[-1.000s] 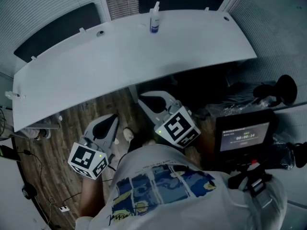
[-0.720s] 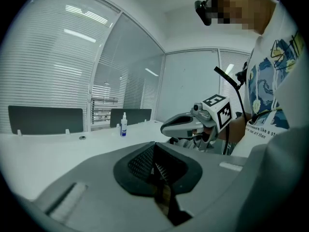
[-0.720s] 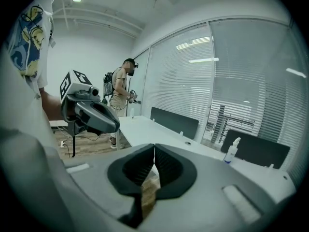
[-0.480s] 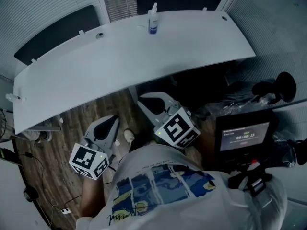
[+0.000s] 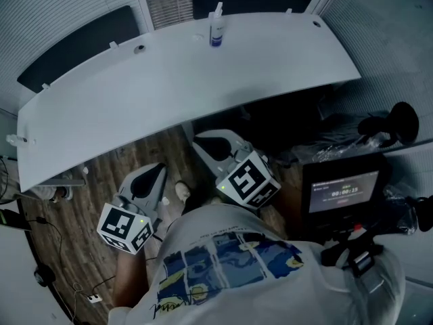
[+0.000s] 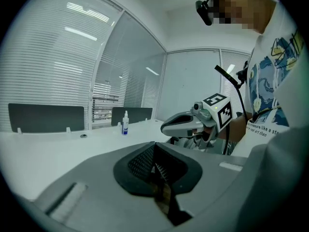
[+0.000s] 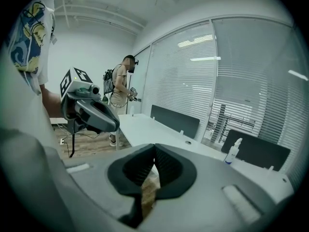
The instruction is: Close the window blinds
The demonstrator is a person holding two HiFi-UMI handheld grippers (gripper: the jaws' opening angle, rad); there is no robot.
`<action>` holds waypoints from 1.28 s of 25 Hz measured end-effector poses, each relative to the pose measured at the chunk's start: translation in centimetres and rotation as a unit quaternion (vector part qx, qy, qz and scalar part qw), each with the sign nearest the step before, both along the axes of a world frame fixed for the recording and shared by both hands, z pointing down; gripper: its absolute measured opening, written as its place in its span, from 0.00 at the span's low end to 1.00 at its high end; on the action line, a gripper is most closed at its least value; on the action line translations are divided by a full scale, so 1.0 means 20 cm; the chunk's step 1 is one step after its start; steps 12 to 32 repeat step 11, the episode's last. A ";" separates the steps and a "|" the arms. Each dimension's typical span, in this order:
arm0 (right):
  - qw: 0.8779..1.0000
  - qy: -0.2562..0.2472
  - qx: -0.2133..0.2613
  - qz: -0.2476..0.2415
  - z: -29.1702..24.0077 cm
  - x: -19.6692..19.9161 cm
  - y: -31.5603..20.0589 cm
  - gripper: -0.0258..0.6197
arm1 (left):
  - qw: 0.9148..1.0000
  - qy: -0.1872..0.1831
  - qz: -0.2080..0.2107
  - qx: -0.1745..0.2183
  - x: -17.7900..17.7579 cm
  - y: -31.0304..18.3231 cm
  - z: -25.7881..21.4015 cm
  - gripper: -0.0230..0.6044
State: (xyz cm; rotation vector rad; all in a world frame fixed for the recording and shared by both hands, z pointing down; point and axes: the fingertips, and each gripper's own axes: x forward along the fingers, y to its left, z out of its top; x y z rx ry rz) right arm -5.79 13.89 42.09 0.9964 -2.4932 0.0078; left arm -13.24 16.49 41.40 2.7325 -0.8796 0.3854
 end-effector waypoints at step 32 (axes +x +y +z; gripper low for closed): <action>1.000 0.004 0.003 0.002 -0.03 -0.05 -0.08 0.04 | 1.000 0.000 -0.001 0.000 -0.05 -0.07 -0.02 0.05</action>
